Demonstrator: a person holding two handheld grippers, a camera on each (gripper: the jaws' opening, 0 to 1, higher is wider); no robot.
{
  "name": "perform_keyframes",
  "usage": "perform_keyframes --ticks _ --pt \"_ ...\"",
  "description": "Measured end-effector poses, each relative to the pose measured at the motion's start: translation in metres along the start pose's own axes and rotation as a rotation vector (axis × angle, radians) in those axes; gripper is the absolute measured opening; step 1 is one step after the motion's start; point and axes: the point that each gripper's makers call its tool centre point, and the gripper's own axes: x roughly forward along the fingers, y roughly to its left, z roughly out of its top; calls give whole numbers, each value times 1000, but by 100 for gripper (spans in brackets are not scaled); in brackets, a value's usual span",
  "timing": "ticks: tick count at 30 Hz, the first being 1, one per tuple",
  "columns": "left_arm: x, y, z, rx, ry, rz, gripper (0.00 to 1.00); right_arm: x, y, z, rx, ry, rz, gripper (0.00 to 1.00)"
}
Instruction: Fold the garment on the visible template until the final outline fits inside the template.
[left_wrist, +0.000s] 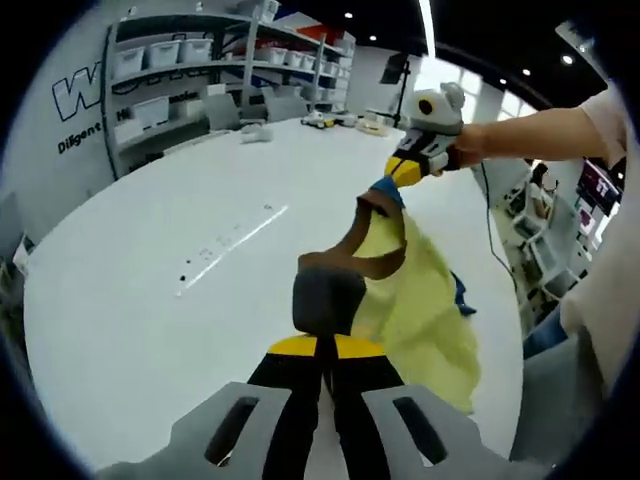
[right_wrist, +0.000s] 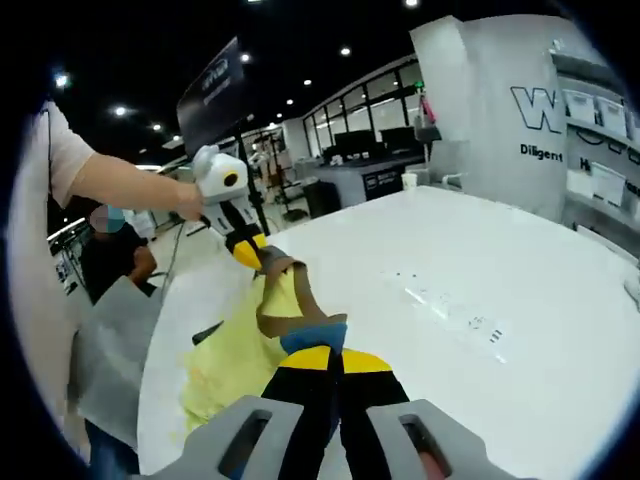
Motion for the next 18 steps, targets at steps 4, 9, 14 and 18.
perform_keyframes --ticks 4,9,14,18 --pt "15 17 -7 -24 20 64 4 17 -22 -6 -17 24 -117 0" --pt "30 27 -15 -58 57 128 5 31 -42 -22 -85 124 -229 0" --pt "36 42 -25 -82 88 212 5 42 -57 -31 -78 173 -307 0" --pt "33 44 -27 -81 94 250 12 45 -59 -33 -68 171 -331 0"
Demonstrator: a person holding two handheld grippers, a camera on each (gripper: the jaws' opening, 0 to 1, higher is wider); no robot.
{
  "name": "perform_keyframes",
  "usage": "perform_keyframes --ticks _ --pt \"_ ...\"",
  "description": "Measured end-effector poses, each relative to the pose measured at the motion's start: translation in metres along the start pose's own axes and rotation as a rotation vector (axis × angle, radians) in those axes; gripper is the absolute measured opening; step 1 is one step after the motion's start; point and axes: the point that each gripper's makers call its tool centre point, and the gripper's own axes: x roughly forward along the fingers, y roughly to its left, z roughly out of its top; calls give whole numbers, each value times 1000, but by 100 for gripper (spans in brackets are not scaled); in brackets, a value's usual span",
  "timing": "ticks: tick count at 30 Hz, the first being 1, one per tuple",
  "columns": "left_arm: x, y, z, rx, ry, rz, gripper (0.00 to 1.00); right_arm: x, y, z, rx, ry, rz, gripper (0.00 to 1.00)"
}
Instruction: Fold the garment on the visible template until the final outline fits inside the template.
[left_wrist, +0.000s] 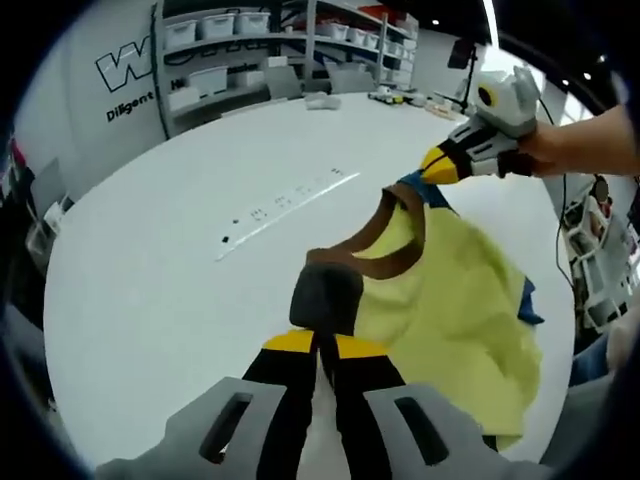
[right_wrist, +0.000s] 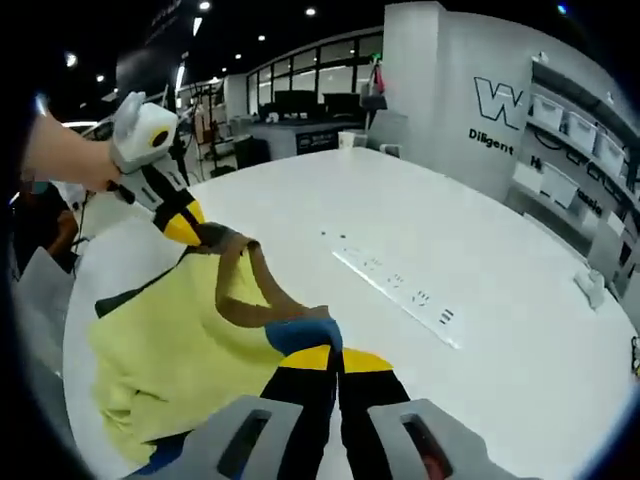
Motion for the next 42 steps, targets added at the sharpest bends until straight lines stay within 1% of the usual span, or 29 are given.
perform_keyframes --ticks 1,2,4,5,7,9,10,12,14,15,17,19,20,21,23,24,25,26,28,30,31,32,34,36,37,38,39,41,42 --pt "-1 -1 0 -2 -6 -5 17 -2 2 0 3 -6 6 0" --pt "-3 -2 0 -5 -14 -12 19 -4 3 1 -8 -19 1 1" --pt "-8 0 -2 -1 -21 7 18 -7 2 -3 7 -11 -7 7" --pt "-10 -1 -3 -5 -26 8 17 -9 3 -5 8 -13 -8 9" --pt "-16 -5 -6 -6 -38 9 18 -16 11 -9 12 -16 8 7" --pt "-24 -13 -10 0 -54 -2 18 -23 22 -11 5 -39 33 7" --pt "-28 -17 -12 0 -59 -7 17 -25 27 -14 10 -38 46 8" --pt "-35 -25 -20 7 -64 -14 18 -32 42 -19 0 -51 82 8" --pt "-41 -32 -25 4 -75 -22 18 -39 55 -25 -10 -46 109 9" --pt "-44 -39 -31 7 -78 -31 18 -44 64 -27 -14 -58 123 8" --pt "-49 -49 -39 7 -83 -40 18 -49 79 -34 -17 -60 156 9" --pt "-59 -66 -52 8 -93 -55 19 -58 97 -41 -36 -67 179 8" --pt "-61 -71 -56 7 -94 -59 19 -61 104 -44 -32 -67 191 8" --pt "-65 -78 -64 14 -96 -65 19 -66 114 -48 -48 -69 206 9" --pt "-69 -87 -73 17 -100 -71 20 -73 132 -54 -66 -75 248 8" --pt "-72 -95 -79 17 -102 -84 20 -75 138 -58 -71 -69 260 8" --pt "-73 -101 -83 26 -99 -90 20 -78 149 -64 -87 -60 284 9" --pt "-75 -108 -90 36 -91 -93 21 -79 155 -68 -93 -59 297 11" --pt "-78 -122 -99 30 -93 -110 21 -82 166 -78 -100 -43 316 14" --pt "-79 -130 -106 32 -87 -116 21 -85 174 -85 -94 -39 333 15" --pt "-79 -136 -111 31 -85 -116 22 -87 182 -94 -119 -19 353 15" --pt "-79 -140 -113 24 -87 -119 22 -88 188 -101 -140 -2 358 16" --pt "-79 -148 -118 21 -89 -122 22 -90 195 -106 -133 1 371 17" --pt "-78 -157 -124 27 -83 -128 22 -91 202 -112 -146 6 384 19" --pt "-78 -161 -126 37 -80 -128 22 -92 208 -119 -160 25 398 19" --pt "-77 -164 -128 49 -76 -130 22 -93 213 -121 -168 28 409 20" --pt "-76 -169 -131 65 -65 -138 23 -94 218 -125 -198 38 419 21" --pt "-75 -172 -135 86 -52 -135 24 -94 227 -131 -230 54 441 23" --pt "-73 -174 -138 94 -46 -138 25 -93 228 -133 -263 63 443 25"
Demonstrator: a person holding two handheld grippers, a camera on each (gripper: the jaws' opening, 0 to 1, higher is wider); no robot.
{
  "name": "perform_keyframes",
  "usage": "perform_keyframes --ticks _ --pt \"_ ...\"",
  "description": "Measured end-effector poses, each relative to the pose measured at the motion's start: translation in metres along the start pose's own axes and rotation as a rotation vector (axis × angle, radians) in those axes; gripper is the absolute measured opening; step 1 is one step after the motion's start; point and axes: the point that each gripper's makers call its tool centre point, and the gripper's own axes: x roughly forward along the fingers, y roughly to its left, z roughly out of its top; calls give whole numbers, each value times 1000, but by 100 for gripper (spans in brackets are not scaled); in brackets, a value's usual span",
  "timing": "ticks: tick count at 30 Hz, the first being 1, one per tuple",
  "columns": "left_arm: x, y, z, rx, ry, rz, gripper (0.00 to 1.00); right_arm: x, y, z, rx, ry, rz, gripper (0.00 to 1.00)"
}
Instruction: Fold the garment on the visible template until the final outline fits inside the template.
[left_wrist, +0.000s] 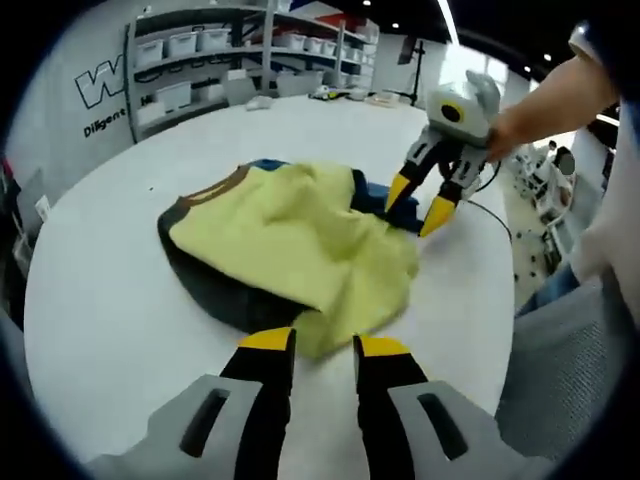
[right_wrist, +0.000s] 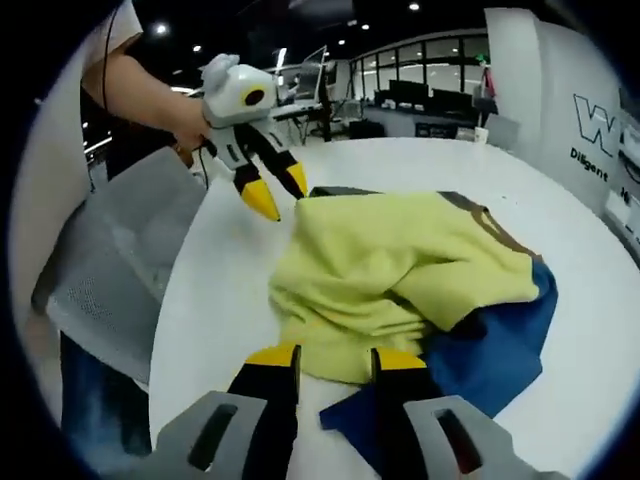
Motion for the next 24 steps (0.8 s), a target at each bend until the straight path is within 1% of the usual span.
perform_keyframes --ticks 2,5,10,12,13,14,15,16,17,18,20,22,24 --pt "3 -2 -3 2 9 -7 25 4 3 -2 -24 17 10 27" --pt "5 -7 -4 16 18 -13 25 8 3 -6 -62 45 13 27" --pt "4 -9 -3 3 10 -15 24 16 5 -11 -111 79 23 23" --pt "4 -9 -2 1 8 -13 24 18 5 -16 -140 110 25 20" --pt "3 -9 -2 1 8 -13 24 18 1 -14 -169 102 -2 18" --pt "3 -9 -2 0 8 -12 24 17 4 -17 -138 107 9 15" --pt "2 -9 -2 -2 7 -11 23 16 0 -16 -129 103 -9 12" --pt "2 -8 -2 -3 6 -9 23 16 0 -16 -136 105 -9 10" --pt "1 -9 -1 -7 5 -7 22 14 0 -16 -157 114 -12 6" --pt "0 -9 -1 -9 4 -7 22 14 2 -16 -154 117 -9 0" --pt "0 -10 -2 -10 4 -8 22 13 6 -16 -155 123 -9 0" --pt "0 -12 -2 -12 2 -10 21 11 12 -16 -136 130 -3 0" --pt "-1 -17 -3 -11 2 -13 21 11 21 -13 -142 120 1 0"
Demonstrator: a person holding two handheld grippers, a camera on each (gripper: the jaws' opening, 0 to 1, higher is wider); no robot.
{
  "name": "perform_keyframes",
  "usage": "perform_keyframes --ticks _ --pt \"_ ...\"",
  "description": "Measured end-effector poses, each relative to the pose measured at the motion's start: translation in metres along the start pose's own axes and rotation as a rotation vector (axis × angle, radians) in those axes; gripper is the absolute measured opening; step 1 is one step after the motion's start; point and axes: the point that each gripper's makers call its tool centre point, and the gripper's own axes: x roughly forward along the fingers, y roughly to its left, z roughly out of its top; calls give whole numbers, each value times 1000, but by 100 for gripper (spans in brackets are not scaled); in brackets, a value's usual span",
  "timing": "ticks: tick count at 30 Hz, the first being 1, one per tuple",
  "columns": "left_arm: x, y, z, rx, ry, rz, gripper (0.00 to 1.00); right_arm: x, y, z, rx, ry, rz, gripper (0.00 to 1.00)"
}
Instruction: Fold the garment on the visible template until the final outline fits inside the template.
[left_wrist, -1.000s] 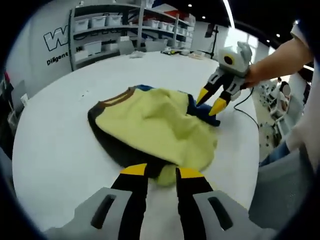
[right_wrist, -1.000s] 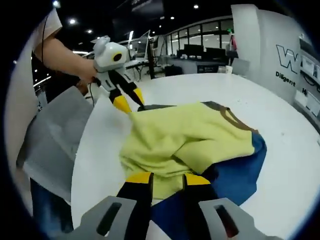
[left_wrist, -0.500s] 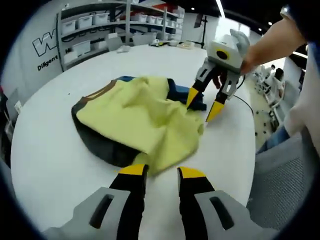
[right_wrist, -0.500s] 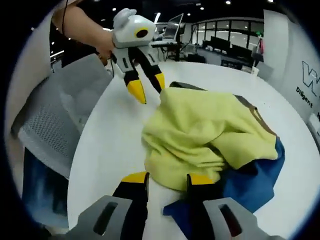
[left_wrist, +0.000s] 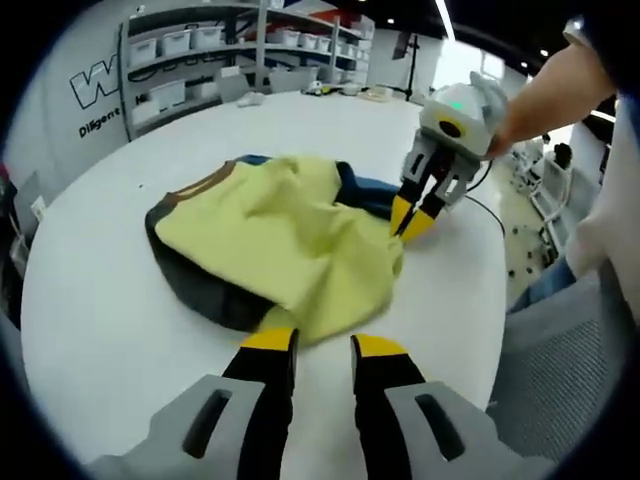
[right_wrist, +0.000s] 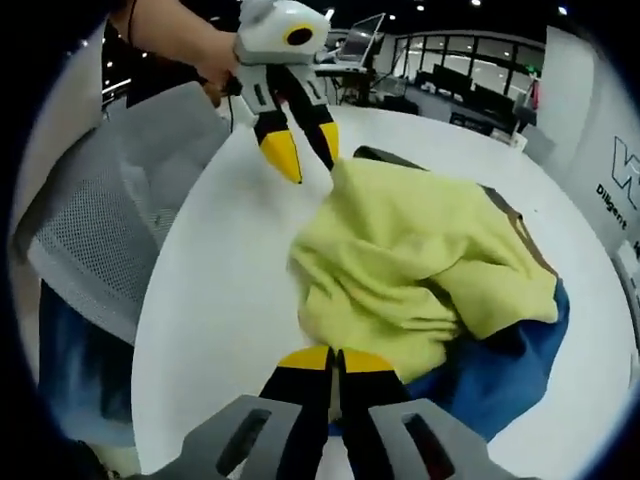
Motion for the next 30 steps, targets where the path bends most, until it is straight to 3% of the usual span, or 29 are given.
perform_keyframes --ticks 5,12,23,27,30 --pt "1 -13 -2 7 3 -21 19 -3 16 16 49 -31 3 0" --pt "0 -21 -5 12 9 -27 21 2 47 26 33 -52 49 0" --pt "-14 22 -8 -64 -7 70 20 -5 85 30 84 -111 121 0" --pt "-15 31 -8 -78 -5 83 23 -21 70 25 157 -138 34 0" --pt "-15 32 -6 -80 -9 89 23 -37 56 7 229 -136 -40 0"
